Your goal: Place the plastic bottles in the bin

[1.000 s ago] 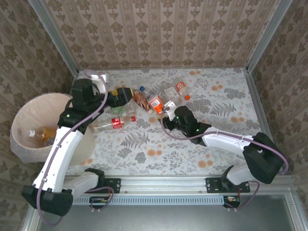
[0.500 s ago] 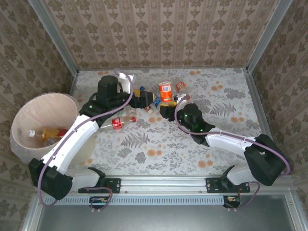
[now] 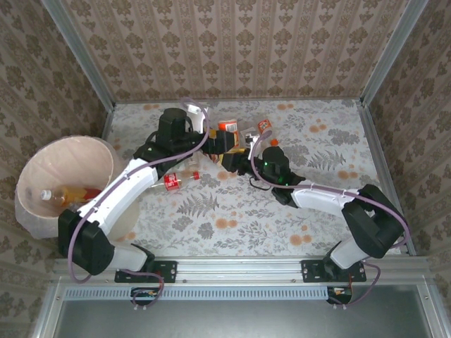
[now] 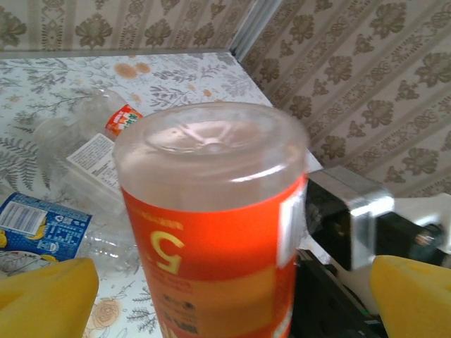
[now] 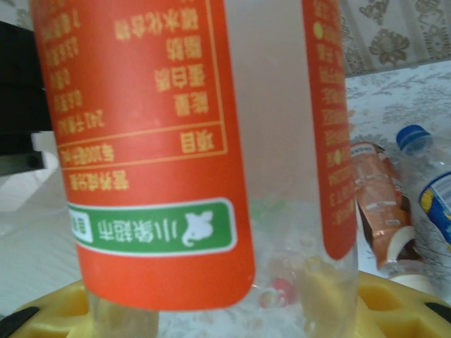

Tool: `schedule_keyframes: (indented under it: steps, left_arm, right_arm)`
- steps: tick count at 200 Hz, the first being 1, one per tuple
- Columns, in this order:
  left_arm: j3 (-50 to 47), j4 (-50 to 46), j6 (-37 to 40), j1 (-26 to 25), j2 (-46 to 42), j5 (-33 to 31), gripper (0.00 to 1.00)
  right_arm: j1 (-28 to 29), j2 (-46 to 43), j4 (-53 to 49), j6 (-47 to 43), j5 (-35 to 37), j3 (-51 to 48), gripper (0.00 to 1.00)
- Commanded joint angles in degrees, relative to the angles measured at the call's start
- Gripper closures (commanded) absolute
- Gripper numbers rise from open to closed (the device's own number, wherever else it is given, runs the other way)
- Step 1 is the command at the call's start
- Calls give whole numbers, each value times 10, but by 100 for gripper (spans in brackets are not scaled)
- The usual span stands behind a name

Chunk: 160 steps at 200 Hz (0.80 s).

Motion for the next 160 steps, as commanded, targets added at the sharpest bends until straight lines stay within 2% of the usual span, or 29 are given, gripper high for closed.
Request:
schedule_keyframes:
  steps: [1,31,57,74,93,111,124,145,160]
  left_arm:
    - [5,23,-17,-6,12,-34,0]
    - [-1,53,-37,-6,27,-30,0]
    - [9,55,-45,-7,45,-15,5]
    - [20,44,-43,-8,55,-12,14]
    - [20,43,-42,-9,56,-12,31]
    - [19,40,-37,-10,52,-15,41]
    - [16,40,-35,-10,48,-20,45]
    - [13,39,-36,-10,41,-31,45]
    - [10,39,-35,-10,36,-40,45]
  right_arm:
    - [5,10,46,27,-30,23,71]
    - [7,19,51,31,-61,36,70]
    - [12,31,60,42,-71,43,70]
    - [12,41,71,53,-77,48,69]
    - [12,42,76,55,-77,47,68]
    - [12,38,76,55,-78,44,66]
    - [11,33,69,51,-79,42,58]
    - [10,24,45,37,-82,40,35]
    - [10,15,29,19,-82,38,25]
